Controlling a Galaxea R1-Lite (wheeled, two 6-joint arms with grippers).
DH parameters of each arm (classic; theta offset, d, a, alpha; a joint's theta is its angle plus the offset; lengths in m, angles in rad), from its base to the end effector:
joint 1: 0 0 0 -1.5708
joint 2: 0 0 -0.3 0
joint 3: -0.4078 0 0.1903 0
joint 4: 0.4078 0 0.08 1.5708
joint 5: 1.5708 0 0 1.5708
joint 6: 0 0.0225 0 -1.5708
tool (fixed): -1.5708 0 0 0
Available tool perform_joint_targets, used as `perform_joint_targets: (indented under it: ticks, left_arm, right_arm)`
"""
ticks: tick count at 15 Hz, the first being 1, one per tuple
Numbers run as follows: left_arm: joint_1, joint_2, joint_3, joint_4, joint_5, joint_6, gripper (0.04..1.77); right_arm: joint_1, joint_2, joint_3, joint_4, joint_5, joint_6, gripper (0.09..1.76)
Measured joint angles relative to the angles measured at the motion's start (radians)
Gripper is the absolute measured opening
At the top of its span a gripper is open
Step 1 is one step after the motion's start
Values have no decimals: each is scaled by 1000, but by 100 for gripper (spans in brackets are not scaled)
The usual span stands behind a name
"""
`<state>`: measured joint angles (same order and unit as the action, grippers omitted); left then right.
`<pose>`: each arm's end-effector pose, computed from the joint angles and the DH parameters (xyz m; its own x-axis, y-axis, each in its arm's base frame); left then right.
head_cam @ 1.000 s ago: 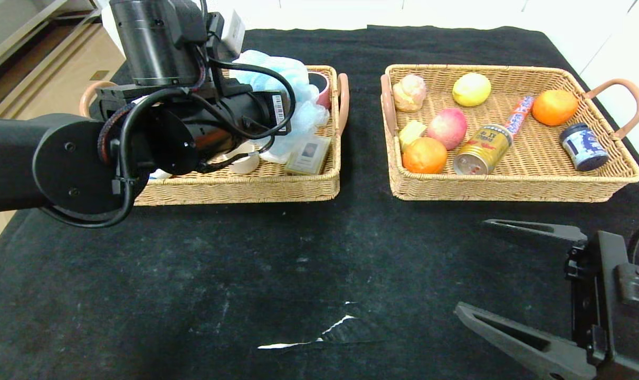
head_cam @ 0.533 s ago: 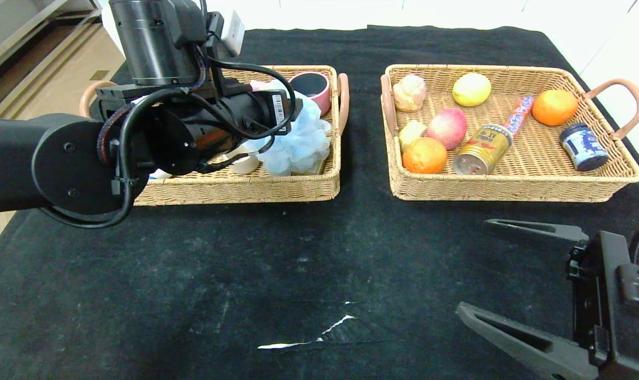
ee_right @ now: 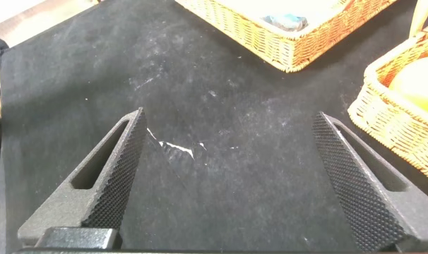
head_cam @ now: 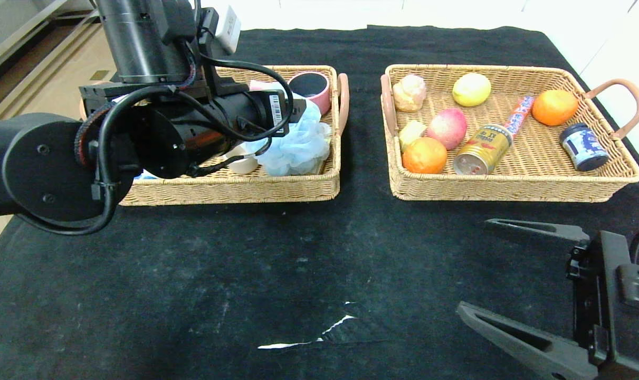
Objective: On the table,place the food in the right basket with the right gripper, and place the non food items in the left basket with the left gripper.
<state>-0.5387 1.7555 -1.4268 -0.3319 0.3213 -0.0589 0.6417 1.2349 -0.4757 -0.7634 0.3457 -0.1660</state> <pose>0.3008 -0.1715 0.3103 0.9765 -0.2157 0.0030 0.2155 0.9747 -0.0599 0.1404 0.1144 0.2182 0.5509 0.8346 0.0040 -0.8226 0.5437 -0.1666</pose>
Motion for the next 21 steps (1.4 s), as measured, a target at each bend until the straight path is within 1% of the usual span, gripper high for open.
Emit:
perform_joint_targets:
  ticks: [3, 6, 8, 11, 13, 15, 18, 19, 21]
  left_arm:
    - [-3, -55, 73, -3, 6, 11, 164]
    - [-3, -152, 180, 0, 7, 22, 167]
    - [-5, -234, 265, 5, 9, 51, 168]
    - [-18, -380, 386, 14, 38, 94, 169]
    - [-24, -486, 442, 69, 48, 107, 169]
    - [-26, -603, 490, 154, 49, 109, 170]
    - [-12, -775, 556, 244, 35, 114, 170]
    - [16, -829, 577, 275, 21, 125, 170]
    - [97, -943, 614, 364, -22, 148, 170]
  right_arm:
    - [-8, -6, -4, 0, 0, 0, 171]
    - [-11, -11, -5, 0, 0, -1, 171]
    - [-19, -17, -9, 1, 0, 0, 171]
    - [-62, -34, -11, 6, 1, -1, 171]
    - [-103, -53, -11, 24, 0, -5, 171]
    - [-173, -96, -20, 101, 1, -15, 171]
    - [-294, -202, -77, 323, 1, -33, 171]
    - [-336, -249, -91, 390, 1, -45, 171]
    - [-390, -339, -103, 491, -1, -55, 171]
